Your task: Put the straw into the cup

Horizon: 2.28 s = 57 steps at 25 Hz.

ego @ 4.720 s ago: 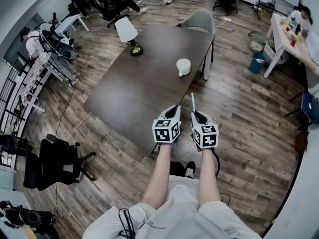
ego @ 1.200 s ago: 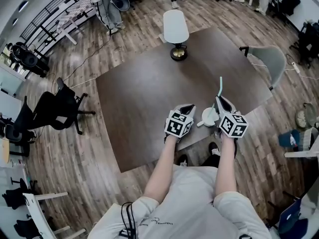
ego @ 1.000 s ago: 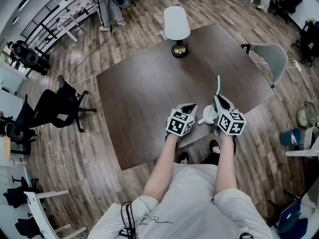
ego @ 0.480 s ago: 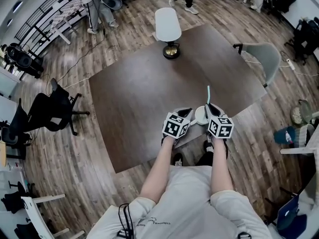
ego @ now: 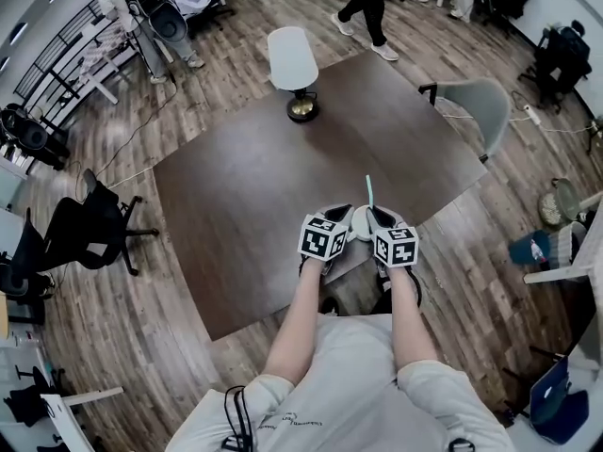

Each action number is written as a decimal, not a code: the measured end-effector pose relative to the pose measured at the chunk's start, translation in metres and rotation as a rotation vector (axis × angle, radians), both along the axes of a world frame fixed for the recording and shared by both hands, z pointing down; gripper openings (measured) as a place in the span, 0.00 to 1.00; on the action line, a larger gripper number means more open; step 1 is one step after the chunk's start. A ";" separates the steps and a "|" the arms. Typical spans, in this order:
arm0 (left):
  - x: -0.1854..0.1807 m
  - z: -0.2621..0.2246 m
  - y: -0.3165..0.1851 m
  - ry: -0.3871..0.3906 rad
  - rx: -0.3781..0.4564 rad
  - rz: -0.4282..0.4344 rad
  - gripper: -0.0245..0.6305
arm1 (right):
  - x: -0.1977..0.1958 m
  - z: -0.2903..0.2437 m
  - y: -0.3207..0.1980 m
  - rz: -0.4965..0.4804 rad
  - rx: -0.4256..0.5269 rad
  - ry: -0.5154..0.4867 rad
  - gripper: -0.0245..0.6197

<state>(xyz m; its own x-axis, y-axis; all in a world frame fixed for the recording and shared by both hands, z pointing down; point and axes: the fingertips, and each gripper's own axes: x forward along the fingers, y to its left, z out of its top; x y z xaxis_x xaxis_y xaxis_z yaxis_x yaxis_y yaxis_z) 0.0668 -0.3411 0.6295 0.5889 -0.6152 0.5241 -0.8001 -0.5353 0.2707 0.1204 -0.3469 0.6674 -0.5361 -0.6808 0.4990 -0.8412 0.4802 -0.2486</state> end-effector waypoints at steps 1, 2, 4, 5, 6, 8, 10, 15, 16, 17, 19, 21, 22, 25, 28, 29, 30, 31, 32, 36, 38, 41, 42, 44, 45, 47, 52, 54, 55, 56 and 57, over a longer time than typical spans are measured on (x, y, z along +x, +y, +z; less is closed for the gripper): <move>0.002 -0.001 -0.001 -0.001 0.002 0.000 0.04 | 0.000 0.001 0.000 -0.006 -0.002 0.002 0.12; 0.003 -0.001 -0.001 -0.004 0.004 0.001 0.04 | 0.001 0.002 0.000 -0.010 -0.006 0.002 0.12; 0.006 -0.001 0.000 -0.008 0.005 0.005 0.04 | 0.002 0.004 0.000 -0.010 -0.011 -0.002 0.12; 0.006 -0.001 0.000 -0.010 0.006 0.005 0.04 | 0.003 0.004 0.000 -0.009 -0.013 -0.005 0.12; 0.006 -0.001 0.000 -0.011 0.006 0.005 0.04 | 0.003 0.004 -0.001 -0.006 -0.014 -0.007 0.12; 0.002 -0.002 -0.001 -0.016 0.007 0.004 0.04 | 0.003 0.004 -0.003 -0.002 -0.016 -0.011 0.12; -0.002 -0.001 -0.002 -0.017 0.004 0.000 0.04 | 0.002 0.005 -0.004 0.002 -0.019 -0.015 0.12; -0.012 0.004 -0.002 -0.031 -0.012 -0.010 0.04 | 0.000 0.009 -0.004 0.011 -0.033 -0.024 0.12; -0.012 0.005 -0.002 -0.031 -0.014 -0.009 0.04 | -0.001 0.011 -0.004 0.011 -0.036 -0.023 0.12; -0.012 0.006 -0.002 -0.032 -0.016 -0.006 0.04 | -0.002 0.012 -0.003 0.011 -0.039 -0.023 0.12; -0.009 0.008 -0.002 -0.032 -0.021 0.002 0.04 | -0.003 0.013 -0.003 0.011 -0.042 -0.025 0.12; -0.007 0.010 -0.001 -0.032 -0.026 0.013 0.04 | -0.004 0.014 -0.003 0.011 -0.049 -0.028 0.12; -0.006 0.011 0.000 -0.033 -0.029 0.018 0.04 | -0.004 0.015 -0.002 0.009 -0.052 -0.027 0.12; -0.004 0.013 0.001 -0.032 -0.029 0.029 0.04 | -0.003 0.016 -0.002 0.011 -0.052 -0.014 0.12; -0.002 0.011 -0.001 -0.025 -0.022 0.033 0.04 | 0.001 0.016 -0.004 0.019 -0.051 -0.004 0.12; -0.001 0.010 -0.001 -0.025 -0.020 0.033 0.04 | 0.001 0.016 -0.004 0.020 -0.052 -0.002 0.12; -0.001 0.009 -0.002 -0.024 -0.019 0.033 0.04 | 0.002 0.015 -0.005 0.019 -0.052 0.001 0.12; 0.000 0.008 -0.003 -0.023 -0.018 0.035 0.04 | 0.002 0.015 -0.006 0.018 -0.053 0.005 0.12; 0.001 0.008 -0.003 -0.021 -0.018 0.037 0.04 | 0.002 0.015 -0.007 0.016 -0.053 0.010 0.12; 0.005 0.011 0.000 -0.020 -0.026 0.053 0.04 | 0.002 0.016 -0.005 0.016 -0.060 0.030 0.12; 0.007 0.012 0.002 -0.023 -0.027 0.060 0.04 | 0.003 0.015 -0.004 0.021 -0.060 0.035 0.12; 0.008 0.012 0.004 -0.023 -0.026 0.068 0.04 | 0.005 0.013 -0.003 0.032 -0.055 0.035 0.12; 0.008 0.012 0.005 -0.023 -0.026 0.070 0.04 | 0.006 0.013 -0.002 0.036 -0.054 0.035 0.12; 0.009 0.012 0.007 -0.023 -0.029 0.075 0.04 | 0.006 0.014 0.000 0.042 -0.057 0.036 0.12; 0.009 0.012 0.008 -0.023 -0.030 0.078 0.04 | 0.007 0.014 0.002 0.046 -0.059 0.035 0.12; 0.010 0.012 0.012 -0.027 -0.031 0.085 0.04 | 0.007 0.014 0.006 0.051 -0.061 0.030 0.12; 0.014 0.013 0.020 -0.027 -0.032 0.102 0.04 | 0.009 0.014 0.016 0.069 -0.063 0.026 0.13; 0.014 0.013 0.024 -0.029 -0.030 0.110 0.04 | 0.008 0.014 0.020 0.075 -0.062 0.021 0.13; 0.014 0.013 0.025 -0.030 -0.029 0.113 0.04 | 0.008 0.015 0.022 0.077 -0.062 0.019 0.13; 0.014 0.013 0.027 -0.030 -0.029 0.115 0.04 | 0.008 0.016 0.024 0.078 -0.063 0.019 0.13; 0.015 0.013 0.029 -0.030 -0.028 0.117 0.04 | 0.009 0.017 0.026 0.081 -0.064 0.019 0.13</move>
<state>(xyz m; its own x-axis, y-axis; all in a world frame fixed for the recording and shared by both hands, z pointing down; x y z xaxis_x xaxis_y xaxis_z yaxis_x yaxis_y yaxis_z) 0.0813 -0.3125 0.6429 0.6398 -0.5278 0.5586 -0.7404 -0.6181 0.2641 0.1289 -0.3207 0.6847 -0.4705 -0.6880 0.5525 -0.8815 0.3938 -0.2604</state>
